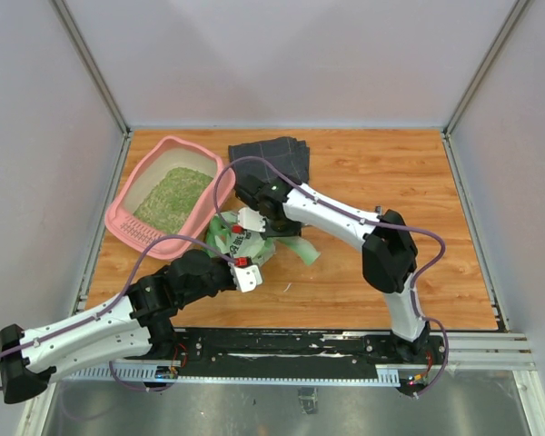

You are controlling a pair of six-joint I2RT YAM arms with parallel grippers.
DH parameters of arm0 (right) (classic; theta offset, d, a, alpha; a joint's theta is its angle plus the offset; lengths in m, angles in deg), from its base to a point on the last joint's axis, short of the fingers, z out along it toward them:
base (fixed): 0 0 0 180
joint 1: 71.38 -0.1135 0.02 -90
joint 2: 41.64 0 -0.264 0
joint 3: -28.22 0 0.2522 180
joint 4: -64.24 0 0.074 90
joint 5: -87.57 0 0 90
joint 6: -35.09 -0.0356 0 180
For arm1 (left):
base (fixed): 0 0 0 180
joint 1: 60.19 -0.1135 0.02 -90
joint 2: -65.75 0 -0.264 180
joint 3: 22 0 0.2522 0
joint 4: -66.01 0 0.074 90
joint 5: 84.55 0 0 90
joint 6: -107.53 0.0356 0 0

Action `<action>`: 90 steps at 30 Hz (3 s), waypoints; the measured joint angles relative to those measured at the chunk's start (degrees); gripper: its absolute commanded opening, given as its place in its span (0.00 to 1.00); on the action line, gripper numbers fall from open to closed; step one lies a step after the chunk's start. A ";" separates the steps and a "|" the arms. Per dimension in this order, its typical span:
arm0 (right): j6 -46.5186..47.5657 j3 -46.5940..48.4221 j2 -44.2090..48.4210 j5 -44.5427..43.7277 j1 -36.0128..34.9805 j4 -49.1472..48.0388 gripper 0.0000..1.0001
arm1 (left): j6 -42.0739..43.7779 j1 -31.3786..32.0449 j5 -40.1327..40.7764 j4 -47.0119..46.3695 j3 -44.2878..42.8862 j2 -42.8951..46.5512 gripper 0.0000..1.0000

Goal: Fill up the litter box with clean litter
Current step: 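Scoop the cat litter from the cat litter bag.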

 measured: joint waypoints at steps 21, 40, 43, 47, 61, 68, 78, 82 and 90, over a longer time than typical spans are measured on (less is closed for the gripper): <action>0.70 -28.02 17.84 21.97 6.71 -31.61 0.01 | 0.00 0.02 3.32 -0.02 0.07 1.40 0.00; -1.97 -42.53 31.76 28.28 9.27 -45.40 0.01 | -0.26 0.04 7.54 -1.64 0.09 2.54 0.00; -2.08 -42.53 33.68 28.85 9.29 -44.33 0.01 | -0.42 0.04 8.00 -1.73 0.09 2.56 0.00; -2.14 -42.56 35.74 29.77 9.51 -42.77 0.01 | -0.68 0.04 8.26 -1.73 0.07 2.97 0.00; -5.99 -50.69 45.90 32.83 12.55 -44.26 0.01 | -2.54 0.07 10.05 -1.16 -0.66 5.33 0.00; -9.27 -56.13 51.65 34.75 14.23 -47.30 0.01 | -3.50 0.28 9.97 -1.22 -1.31 6.69 0.00; -12.15 -58.60 57.59 36.04 14.97 -46.73 0.01 | -4.20 0.33 9.70 -1.18 -1.36 8.04 0.00; -11.39 -58.60 59.19 36.17 15.34 -45.27 0.01 | -4.17 0.33 10.10 -1.18 -1.46 8.04 0.00; -8.81 -58.55 60.41 35.67 15.54 -44.68 0.01 | -4.17 0.33 11.04 -0.98 -1.86 7.93 0.00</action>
